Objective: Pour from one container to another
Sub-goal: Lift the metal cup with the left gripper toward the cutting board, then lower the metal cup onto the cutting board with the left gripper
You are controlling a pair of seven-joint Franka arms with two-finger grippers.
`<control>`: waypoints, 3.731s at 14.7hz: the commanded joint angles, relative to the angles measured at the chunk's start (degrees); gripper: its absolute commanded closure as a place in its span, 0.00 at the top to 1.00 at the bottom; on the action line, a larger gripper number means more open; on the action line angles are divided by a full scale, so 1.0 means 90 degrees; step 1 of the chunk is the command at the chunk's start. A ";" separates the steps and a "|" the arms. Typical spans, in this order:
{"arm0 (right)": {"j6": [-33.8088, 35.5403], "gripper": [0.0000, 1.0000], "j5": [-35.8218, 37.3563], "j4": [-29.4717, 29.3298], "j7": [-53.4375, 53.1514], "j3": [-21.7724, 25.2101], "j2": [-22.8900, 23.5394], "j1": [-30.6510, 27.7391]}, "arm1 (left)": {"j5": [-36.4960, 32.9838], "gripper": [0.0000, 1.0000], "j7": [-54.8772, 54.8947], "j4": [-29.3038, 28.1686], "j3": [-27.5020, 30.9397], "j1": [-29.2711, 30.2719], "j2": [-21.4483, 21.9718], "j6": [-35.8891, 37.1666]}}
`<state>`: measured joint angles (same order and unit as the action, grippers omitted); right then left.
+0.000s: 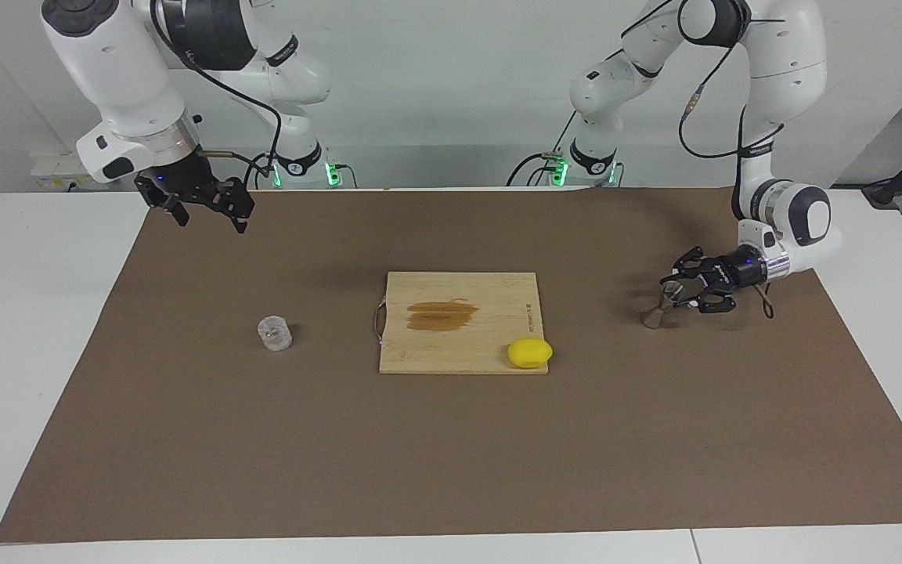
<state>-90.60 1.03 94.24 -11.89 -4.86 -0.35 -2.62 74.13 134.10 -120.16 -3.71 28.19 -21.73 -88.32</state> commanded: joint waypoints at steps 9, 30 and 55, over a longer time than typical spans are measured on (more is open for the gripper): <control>0.0018 1.00 -0.0153 0.0125 0.0159 -0.0017 -0.0137 -0.0080 | 0.0932 0.35 -0.0934 0.0118 0.0002 -0.1665 0.0032 0.0009; 0.0028 1.00 -0.0153 0.0125 0.0159 -0.0017 -0.0137 -0.0080 | 0.2709 0.38 -0.1492 -0.0301 0.0002 -0.3551 0.0208 -0.0831; -0.1173 0.99 -0.1694 0.1024 -0.5424 0.0022 0.0466 -0.0771 | 0.4566 0.43 0.1270 -0.0243 0.0021 -0.5544 0.0149 -0.2578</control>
<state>-99.19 -10.28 102.09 -55.30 -4.38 1.62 -7.06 114.12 142.28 -121.23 -4.15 -20.75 -21.68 -109.35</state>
